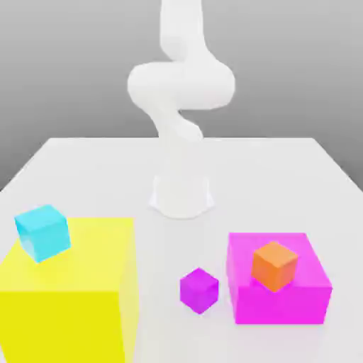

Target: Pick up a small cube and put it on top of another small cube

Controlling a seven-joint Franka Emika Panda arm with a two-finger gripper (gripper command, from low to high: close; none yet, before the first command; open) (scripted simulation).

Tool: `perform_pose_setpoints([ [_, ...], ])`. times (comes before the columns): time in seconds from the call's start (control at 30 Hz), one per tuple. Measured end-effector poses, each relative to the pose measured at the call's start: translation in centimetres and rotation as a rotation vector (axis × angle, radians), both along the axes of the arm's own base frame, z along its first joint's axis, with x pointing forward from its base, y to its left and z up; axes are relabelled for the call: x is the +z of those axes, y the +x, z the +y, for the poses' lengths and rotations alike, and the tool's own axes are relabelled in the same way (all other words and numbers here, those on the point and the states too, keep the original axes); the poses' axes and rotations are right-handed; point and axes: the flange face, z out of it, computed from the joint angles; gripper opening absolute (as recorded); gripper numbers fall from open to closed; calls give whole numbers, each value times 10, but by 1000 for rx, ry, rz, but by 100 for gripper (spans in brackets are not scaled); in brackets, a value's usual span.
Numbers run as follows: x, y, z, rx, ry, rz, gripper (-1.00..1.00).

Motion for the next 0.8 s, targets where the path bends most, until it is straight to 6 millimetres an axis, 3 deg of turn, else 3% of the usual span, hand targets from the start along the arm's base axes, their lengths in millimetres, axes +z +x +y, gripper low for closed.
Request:
perform_pose_setpoints([
  [0.2, -104, 57, -84, -238, 113, 169, 0],
  [0.3, -164, 69, -128, -378, 177, 249, 0],
  [0.4, -225, 68, -171, -523, 239, 325, 0],
  [0.57, -329, 42, -236, -775, 337, 447, 0],
  [0.7, -409, -9, -288, -1010, 418, 536, 0],
  [0.8, -471, -47, -296, -1184, 479, 603, 0],
])
